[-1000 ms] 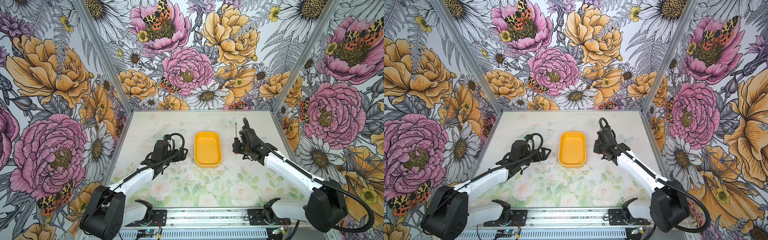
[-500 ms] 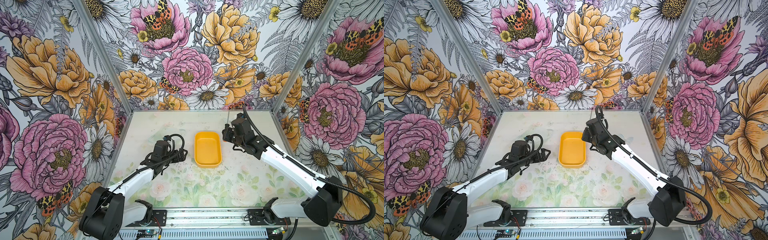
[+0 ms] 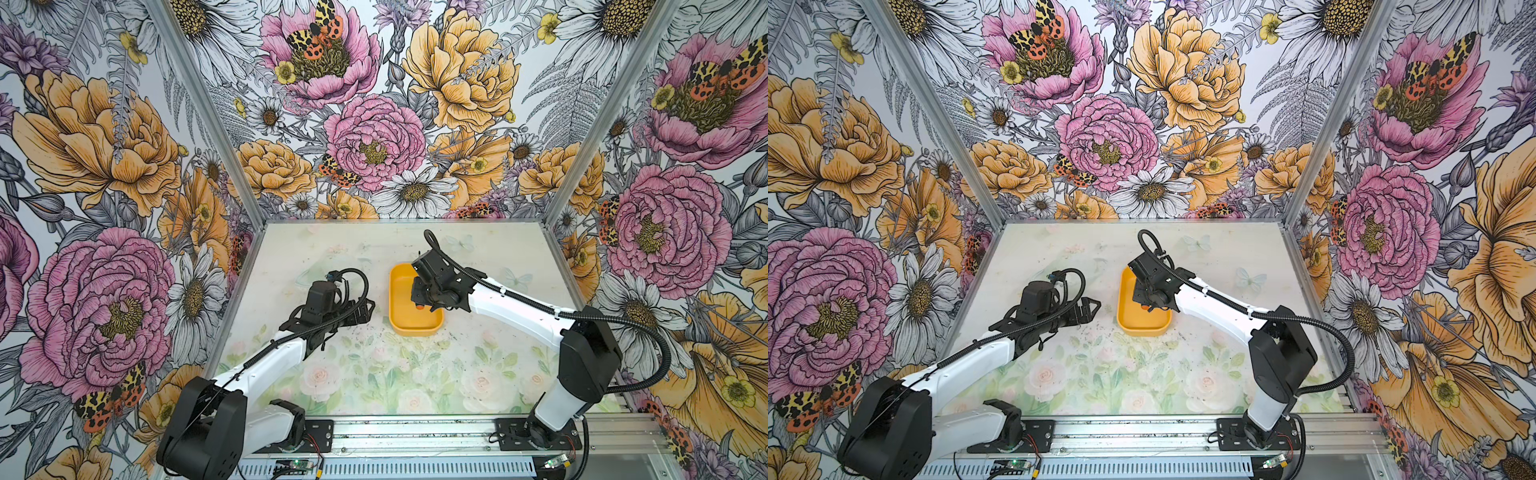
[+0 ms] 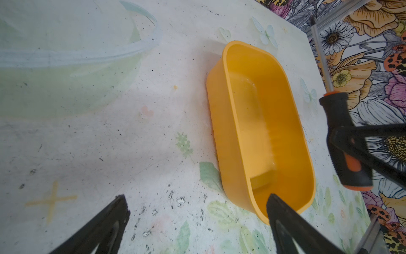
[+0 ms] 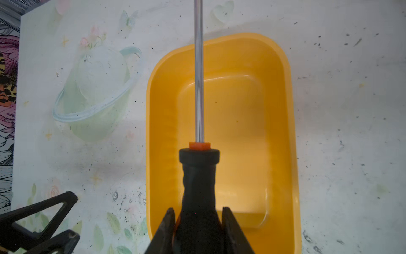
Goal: Put the screwdriver in the bin
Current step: Place the screwdriver into the bin.
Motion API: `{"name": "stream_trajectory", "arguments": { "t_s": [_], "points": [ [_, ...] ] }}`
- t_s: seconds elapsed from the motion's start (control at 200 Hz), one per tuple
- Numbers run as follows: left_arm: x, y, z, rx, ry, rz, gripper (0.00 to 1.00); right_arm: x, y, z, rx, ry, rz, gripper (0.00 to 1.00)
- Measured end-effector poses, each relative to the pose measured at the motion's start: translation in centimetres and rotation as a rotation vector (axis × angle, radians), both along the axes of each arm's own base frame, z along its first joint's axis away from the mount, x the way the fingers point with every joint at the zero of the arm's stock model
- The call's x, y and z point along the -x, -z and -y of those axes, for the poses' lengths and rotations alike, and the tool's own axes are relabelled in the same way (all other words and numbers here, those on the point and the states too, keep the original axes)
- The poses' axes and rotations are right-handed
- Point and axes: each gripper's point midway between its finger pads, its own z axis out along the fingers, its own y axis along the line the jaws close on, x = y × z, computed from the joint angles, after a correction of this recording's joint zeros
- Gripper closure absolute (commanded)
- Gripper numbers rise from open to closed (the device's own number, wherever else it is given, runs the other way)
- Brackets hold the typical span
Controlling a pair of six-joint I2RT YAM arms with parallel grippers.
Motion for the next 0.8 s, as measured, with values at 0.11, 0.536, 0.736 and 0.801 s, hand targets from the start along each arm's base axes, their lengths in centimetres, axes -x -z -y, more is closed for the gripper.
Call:
{"name": "stream_trajectory", "arguments": {
  "t_s": [0.11, 0.536, 0.736, 0.801],
  "points": [
    [0.0, 0.0, 0.1, 0.003, 0.003, -0.001, 0.01, 0.2, 1.7, 0.0, 0.032, -0.002, -0.046, 1.00],
    [0.1, 0.0, 0.1, 0.005, 0.005, -0.002, 0.01, 0.9, 5.0, 0.4, 0.092, 0.017, -0.137, 1.00],
    [0.1, 0.0, 0.1, 0.005, 0.005, -0.002, 0.01, 1.0, 5.8, 0.2, 0.104, 0.013, -0.149, 1.00],
    [0.1, 0.0, 0.1, 0.005, 0.005, -0.002, 0.01, 1.0, 6.3, 0.2, 0.112, 0.012, -0.158, 1.00]
  ]
}}
